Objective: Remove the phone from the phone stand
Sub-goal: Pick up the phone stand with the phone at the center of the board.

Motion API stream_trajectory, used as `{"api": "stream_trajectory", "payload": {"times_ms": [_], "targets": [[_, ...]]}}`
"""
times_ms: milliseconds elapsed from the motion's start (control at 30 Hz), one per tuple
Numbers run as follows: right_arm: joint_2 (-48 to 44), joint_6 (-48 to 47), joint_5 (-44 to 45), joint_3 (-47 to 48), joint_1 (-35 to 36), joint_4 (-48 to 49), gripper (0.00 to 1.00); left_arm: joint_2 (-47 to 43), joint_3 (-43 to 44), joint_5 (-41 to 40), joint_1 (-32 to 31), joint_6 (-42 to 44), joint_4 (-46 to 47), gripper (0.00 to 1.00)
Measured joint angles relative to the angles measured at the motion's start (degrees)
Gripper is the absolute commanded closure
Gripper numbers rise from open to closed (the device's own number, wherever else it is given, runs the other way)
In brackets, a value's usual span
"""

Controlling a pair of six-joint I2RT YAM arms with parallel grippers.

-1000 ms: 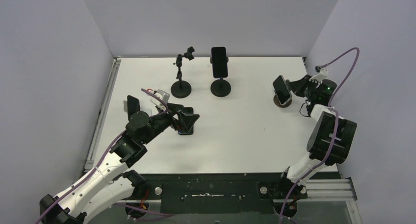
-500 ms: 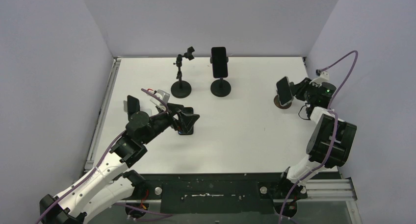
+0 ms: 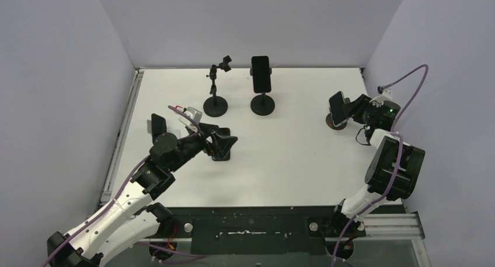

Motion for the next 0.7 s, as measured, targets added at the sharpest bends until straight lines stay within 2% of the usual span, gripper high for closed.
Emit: {"api": "stream_trajectory", "payload": {"times_ms": [133,433,567,700], "targets": [[0.0,2.4,-0.2,-1.1,-1.4,1.5,0.45,0.0,0.0,0.0,0.0,0.0,0.0,0.03],[0.0,6.4,-0.6,-1.6,-1.9,5.0,0.47,0.0,0.0,0.1,0.0,0.0,0.0,0.03],[0.0,7.7,-0.7,-1.6,-1.9,6.6,0.51,0.0,0.0,0.1,0.0,0.0,0.0,0.03],[0.0,8.2,-0.7,-1.6,-1.9,6.7,0.58,0.0,0.0,0.2,0.0,0.0,0.0,0.03]]}}
